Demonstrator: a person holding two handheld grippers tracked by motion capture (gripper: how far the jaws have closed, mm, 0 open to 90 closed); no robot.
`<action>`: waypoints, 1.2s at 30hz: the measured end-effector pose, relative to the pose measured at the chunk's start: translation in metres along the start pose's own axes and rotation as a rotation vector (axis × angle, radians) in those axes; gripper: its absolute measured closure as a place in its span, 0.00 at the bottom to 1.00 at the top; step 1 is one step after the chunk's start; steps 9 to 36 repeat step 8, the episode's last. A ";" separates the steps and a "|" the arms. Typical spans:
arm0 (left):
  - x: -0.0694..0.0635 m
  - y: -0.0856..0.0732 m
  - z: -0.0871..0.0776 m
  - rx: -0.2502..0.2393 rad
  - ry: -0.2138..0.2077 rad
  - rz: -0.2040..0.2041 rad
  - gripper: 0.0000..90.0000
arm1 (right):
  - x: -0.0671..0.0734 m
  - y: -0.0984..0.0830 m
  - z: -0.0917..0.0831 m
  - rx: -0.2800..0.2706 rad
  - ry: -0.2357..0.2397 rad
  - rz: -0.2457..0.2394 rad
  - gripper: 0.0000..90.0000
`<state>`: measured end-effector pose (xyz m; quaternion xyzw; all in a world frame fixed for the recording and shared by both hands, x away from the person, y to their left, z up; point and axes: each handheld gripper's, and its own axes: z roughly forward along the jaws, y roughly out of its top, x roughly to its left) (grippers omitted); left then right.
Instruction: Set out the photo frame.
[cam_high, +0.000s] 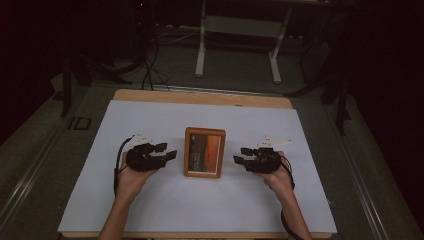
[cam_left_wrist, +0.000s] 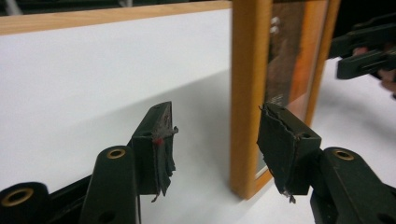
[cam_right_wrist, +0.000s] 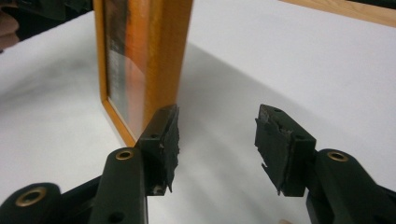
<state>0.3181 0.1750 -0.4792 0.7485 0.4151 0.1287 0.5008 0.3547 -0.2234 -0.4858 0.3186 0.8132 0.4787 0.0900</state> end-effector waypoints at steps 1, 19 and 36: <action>0.001 -0.001 -0.001 0.003 0.012 0.001 0.51 | -0.001 0.000 -0.001 0.003 -0.003 0.001 0.54; 0.015 -0.009 0.001 0.076 0.142 -0.005 0.50 | -0.011 -0.007 -0.003 0.075 -0.095 0.000 0.50; 0.015 -0.009 0.001 0.076 0.142 -0.005 0.50 | -0.011 -0.007 -0.003 0.075 -0.095 0.000 0.50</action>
